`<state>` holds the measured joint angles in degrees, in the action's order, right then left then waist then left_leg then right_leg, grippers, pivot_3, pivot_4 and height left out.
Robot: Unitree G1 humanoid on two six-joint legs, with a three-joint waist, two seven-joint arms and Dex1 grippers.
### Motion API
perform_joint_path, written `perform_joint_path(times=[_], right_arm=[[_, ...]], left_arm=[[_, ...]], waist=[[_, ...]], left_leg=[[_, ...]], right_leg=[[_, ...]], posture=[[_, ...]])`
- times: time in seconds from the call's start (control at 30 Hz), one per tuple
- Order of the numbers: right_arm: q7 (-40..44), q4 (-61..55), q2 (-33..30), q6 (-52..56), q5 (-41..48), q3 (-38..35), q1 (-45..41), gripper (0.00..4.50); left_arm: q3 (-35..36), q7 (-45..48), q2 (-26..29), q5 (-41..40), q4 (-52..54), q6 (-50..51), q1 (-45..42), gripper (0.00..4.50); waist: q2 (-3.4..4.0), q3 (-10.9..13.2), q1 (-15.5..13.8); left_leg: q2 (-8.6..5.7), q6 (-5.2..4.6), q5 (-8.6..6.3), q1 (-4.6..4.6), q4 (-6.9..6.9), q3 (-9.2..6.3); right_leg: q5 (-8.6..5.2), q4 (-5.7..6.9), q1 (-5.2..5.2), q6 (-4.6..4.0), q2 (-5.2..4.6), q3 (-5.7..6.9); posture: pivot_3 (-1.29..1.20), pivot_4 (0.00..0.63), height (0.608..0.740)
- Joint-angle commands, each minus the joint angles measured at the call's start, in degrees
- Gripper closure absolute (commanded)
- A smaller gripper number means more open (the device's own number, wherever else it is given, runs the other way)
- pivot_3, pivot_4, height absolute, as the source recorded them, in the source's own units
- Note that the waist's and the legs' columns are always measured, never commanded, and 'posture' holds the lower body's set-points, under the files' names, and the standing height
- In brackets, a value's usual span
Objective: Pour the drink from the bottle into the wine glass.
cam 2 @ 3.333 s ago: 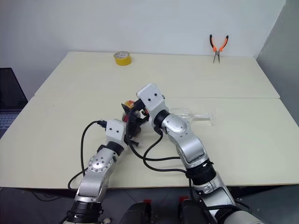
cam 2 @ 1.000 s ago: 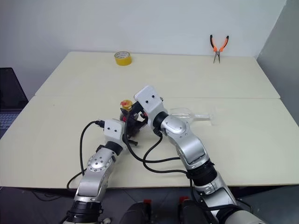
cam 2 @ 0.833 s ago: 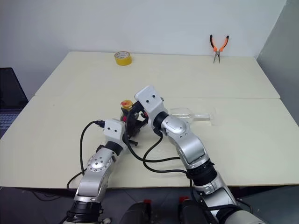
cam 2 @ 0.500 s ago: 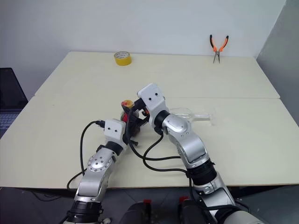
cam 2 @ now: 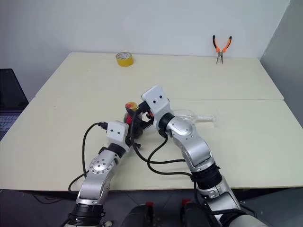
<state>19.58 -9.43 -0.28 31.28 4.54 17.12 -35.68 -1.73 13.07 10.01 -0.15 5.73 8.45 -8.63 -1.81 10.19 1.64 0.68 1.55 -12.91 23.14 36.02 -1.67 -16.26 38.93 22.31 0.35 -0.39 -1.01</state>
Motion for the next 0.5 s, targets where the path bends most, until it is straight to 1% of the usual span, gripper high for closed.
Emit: perform_joint_path(times=[0.03, 0.33, 0.5], right_arm=[[-1.4, -2.5, -2.3, 1.1, -0.8, -3.1, 1.2, 0.0], [-2.3, -3.8, -6.2, 2.4, -0.3, -6.8, 2.9, 0.0], [-1.7, -5.4, -6.1, 3.6, 1.1, -7.3, 2.5, 0.0]], left_arm=[[1.5, -0.6, 0.3, -0.7, 2.6, -1.1, -0.4, 3.8], [1.8, -0.9, 0.1, -0.7, 2.4, -1.1, -0.6, 3.81], [1.8, -0.9, 0.0, -0.6, 2.3, -1.1, -0.6, 3.81]], waist=[[0.0, 0.0, 0.0], [0.0, 0.0, 0.1], [0.0, 0.0, 0.2]], left_leg=[[0.0, 0.0, 0.0, 0.0, 0.0, 0.0], [0.0, 0.0, 0.0, 0.0, 0.01, 0.03], [0.04, 0.0, 0.0, -0.01, -0.04, 0.03]], right_leg=[[0.0, 0.0, 0.0, 0.0, 0.0, 0.0], [-0.01, 0.0, 0.0, 0.02, 0.0, -0.01], [-0.01, 0.0, 0.02, 0.01, 0.05, -0.01]], posture=[[0.0, 0.15, 0.74], [0.0, 0.15, 0.74], [0.0, 0.15, 0.74]])
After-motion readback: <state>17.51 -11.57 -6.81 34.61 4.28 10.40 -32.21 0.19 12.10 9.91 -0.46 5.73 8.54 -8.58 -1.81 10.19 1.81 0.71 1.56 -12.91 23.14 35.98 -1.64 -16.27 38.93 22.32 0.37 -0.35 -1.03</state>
